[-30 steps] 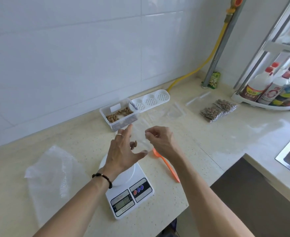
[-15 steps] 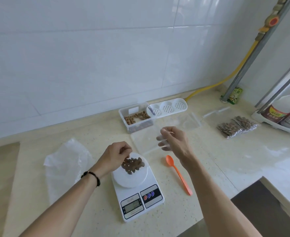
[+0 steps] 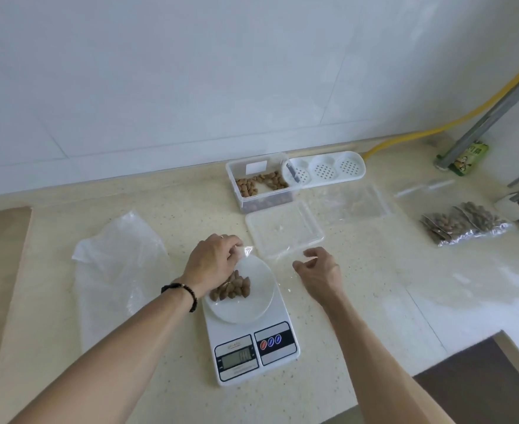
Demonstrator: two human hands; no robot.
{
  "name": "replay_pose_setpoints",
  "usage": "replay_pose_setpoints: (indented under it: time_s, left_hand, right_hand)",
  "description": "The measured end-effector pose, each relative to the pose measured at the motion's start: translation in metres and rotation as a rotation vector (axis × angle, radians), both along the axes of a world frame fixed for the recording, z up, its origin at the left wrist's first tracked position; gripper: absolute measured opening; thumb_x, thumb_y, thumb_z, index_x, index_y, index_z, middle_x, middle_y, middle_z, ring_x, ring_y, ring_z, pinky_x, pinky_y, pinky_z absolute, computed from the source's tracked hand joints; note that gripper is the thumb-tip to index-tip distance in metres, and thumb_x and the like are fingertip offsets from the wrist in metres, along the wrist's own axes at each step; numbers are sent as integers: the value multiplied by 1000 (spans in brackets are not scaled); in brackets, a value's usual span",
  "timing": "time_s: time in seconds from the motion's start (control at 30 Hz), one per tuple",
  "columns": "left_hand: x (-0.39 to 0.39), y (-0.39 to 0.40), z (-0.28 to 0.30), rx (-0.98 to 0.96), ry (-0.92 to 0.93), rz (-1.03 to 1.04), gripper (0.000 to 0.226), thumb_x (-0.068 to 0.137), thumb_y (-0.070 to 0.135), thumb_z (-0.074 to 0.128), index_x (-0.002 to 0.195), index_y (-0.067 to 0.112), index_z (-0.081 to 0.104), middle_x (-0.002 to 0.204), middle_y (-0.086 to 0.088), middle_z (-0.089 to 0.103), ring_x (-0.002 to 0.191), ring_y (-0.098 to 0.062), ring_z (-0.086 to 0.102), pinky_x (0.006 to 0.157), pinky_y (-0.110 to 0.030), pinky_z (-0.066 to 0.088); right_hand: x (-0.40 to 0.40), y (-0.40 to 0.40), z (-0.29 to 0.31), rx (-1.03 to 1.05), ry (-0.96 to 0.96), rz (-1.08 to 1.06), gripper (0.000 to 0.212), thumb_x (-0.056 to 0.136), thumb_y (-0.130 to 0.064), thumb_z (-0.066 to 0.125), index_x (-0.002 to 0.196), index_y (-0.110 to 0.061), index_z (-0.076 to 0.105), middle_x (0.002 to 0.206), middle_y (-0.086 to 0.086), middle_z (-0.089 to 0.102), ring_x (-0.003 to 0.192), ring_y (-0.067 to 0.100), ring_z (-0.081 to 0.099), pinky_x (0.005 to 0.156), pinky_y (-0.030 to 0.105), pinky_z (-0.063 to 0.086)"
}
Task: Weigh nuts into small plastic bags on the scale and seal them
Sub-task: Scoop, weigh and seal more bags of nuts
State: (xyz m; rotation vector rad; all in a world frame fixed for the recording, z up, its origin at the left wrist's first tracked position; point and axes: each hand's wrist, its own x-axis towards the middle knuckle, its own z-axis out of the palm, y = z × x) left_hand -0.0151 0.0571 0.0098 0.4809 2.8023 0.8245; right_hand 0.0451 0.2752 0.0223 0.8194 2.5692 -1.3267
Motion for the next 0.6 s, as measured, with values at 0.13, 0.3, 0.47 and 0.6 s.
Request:
replay_pose_setpoints:
  time_s: [0.13, 0.3, 0.47, 0.6]
  left_hand:
    - [9, -14, -11, -99, 165, -54, 36, 96, 26, 52, 127, 9, 57, 119, -10, 62, 111, -31, 55, 91, -43, 47]
    - [38, -49, -23, -215, 214, -26, 60, 98, 47, 25, 139, 8, 43, 140, -13, 50, 136, -33, 39, 109, -51, 36]
    - [67, -74, -34, -342, 186, -63, 70, 99, 56, 14, 149, 10, 31, 153, -12, 35, 147, -32, 17, 116, -57, 18]
    - [83, -80, -43, -373, 175, -59, 73, 98, 61, 7, 154, 15, 16, 160, -10, 18, 150, -29, 1, 119, -54, 6]
  right_hand:
    - [1, -5, -4, 185, 19, 88, 49, 96, -27, 58, 139, -10, 41, 134, 10, 57, 116, 26, 54, 93, 35, 41]
    - [6, -20, -7, 434, 127, 245, 51, 99, -36, 50, 143, -14, 38, 149, 10, 42, 136, 28, 37, 107, 44, 32]
    - [14, -37, -8, 586, 107, 492, 57, 103, -45, 31, 152, -18, 26, 163, 5, 17, 151, 23, 9, 122, 45, 8]
    - [20, -49, -11, 629, 105, 565, 58, 104, -47, 24, 155, -20, 20, 165, 2, 7, 152, 20, -2, 121, 45, -3]
